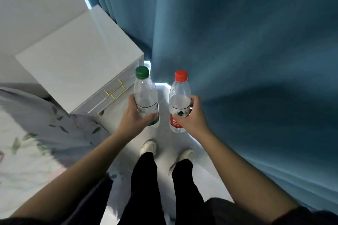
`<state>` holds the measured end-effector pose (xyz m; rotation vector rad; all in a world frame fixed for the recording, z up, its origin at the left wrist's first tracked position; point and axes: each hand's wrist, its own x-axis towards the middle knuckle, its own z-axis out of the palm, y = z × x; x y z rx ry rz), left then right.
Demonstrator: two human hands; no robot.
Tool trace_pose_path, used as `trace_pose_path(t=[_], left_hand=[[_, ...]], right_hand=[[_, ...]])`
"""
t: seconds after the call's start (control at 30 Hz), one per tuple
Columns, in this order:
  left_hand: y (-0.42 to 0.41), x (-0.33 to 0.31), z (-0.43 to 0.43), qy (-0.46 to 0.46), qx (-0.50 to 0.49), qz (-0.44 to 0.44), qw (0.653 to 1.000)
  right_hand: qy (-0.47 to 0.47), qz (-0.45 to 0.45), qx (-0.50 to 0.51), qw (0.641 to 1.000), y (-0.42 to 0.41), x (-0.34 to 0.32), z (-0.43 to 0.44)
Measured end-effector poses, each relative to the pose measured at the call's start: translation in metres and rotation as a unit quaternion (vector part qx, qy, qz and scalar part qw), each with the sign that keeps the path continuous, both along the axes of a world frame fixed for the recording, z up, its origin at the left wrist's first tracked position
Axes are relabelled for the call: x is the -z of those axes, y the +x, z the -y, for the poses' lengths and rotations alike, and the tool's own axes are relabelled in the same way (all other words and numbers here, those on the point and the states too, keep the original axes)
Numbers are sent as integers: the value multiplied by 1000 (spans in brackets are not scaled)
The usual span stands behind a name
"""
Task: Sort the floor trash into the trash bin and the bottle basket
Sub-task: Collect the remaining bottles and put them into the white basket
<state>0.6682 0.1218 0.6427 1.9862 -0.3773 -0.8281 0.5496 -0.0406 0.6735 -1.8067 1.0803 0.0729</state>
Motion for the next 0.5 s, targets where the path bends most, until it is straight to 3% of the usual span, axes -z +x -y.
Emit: trace_pose_path(t=[0.2, 0.5], left_hand=[[-51, -96, 7, -56, 96, 65, 992], [-169, -139, 55, -97, 218, 81, 968]], right_hand=[[-49, 76, 110, 990, -80, -86, -8], [-80, 126, 201, 968, -232, -139, -2]])
